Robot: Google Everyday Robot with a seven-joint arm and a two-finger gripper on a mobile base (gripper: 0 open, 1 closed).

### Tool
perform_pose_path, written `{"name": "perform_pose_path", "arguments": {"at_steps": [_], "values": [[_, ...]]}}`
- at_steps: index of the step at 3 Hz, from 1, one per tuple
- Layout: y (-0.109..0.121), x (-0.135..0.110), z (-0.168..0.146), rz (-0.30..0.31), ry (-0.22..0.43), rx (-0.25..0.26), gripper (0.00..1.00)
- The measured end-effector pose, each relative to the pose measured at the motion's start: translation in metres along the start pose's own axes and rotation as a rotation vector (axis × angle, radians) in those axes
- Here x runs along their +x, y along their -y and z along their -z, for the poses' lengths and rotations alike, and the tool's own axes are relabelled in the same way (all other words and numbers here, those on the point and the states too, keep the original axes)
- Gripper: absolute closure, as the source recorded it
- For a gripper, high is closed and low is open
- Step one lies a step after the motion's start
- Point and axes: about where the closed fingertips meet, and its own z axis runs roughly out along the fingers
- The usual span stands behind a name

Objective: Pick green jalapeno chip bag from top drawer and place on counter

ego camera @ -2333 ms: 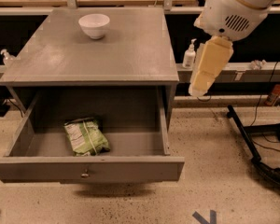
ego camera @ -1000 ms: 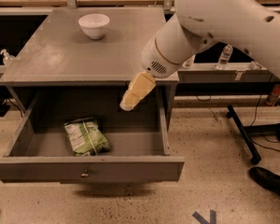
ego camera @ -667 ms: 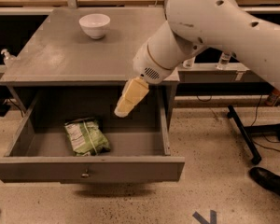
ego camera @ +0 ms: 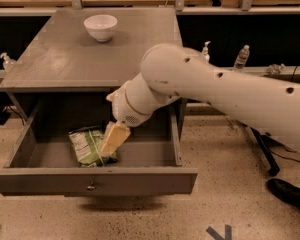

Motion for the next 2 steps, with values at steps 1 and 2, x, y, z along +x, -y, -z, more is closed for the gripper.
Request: {"name": "perform_pose_path", "arguments": {"at_steps": [1,2], "values": [[-0.016,-0.010,-0.047,0.062,-0.014,0.005,0.24],[-0.014,-0.022,-0.082,0.078,-0.040,-0.005,0.20]]}}
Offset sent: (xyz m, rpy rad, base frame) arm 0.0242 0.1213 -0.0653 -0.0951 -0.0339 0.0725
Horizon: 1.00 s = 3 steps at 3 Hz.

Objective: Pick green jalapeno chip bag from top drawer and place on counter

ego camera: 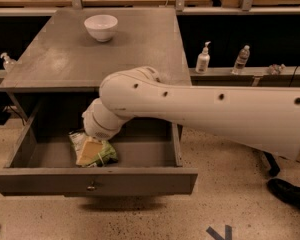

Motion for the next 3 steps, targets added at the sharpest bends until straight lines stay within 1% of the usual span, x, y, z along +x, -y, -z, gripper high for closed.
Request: {"name": "perform_pose_path", "arguments": {"at_steps": [1,2,3], "values": [[0.011,-0.013,-0.030,-0.016,-0.011,-0.029,0.17],[0.019,-0.012,-0.053,-0.066,-0.017,-0.057,0.19],[0.023,0.011,-0.074,-0.135,-0.050,-0.068,0.19]]}}
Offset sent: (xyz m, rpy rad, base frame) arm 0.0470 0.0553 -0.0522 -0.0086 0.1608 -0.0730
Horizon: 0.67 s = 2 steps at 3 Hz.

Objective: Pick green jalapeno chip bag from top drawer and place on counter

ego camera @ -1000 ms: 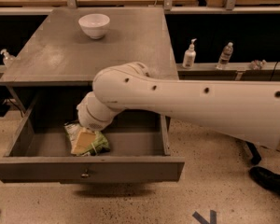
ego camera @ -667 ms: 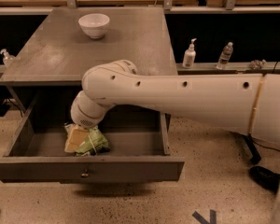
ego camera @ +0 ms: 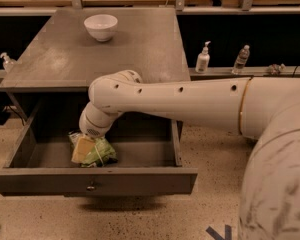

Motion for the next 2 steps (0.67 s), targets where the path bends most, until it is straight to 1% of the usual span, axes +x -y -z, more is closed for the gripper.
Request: {"name": "perform_pose_path", "arguments": {"at_steps": [1,2], "values": [[0.014,0.035,-0.018,-0.066,-0.069,0.038,0.21],[0.029,0.054,-0.026,-0.105,-0.111,0.079,0.21]]}}
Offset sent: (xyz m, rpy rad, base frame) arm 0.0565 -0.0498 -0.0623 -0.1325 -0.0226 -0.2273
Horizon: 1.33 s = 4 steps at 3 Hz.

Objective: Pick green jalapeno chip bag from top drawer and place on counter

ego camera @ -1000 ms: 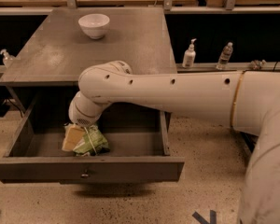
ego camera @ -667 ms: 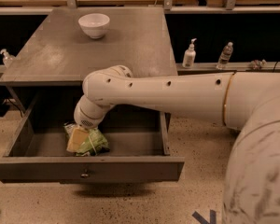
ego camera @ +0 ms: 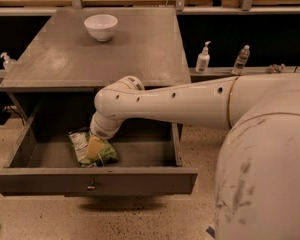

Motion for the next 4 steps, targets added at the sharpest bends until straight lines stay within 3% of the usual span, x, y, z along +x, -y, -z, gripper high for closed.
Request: {"name": "perform_pose_path", "arguments": {"at_steps": [1,2,3,4], "values": [[0.004,0.018,-0.014,-0.066,-0.010,-0.016,0.45],[-0.002,0.012,-0.008,-0.083,0.045,-0.068,0.69],[-0.019,-0.011,0.012,-0.005,0.089,-0.113,0.93],[-0.031,-0.045,0.056,0.082,0.166,-0.142,1.00]]}}
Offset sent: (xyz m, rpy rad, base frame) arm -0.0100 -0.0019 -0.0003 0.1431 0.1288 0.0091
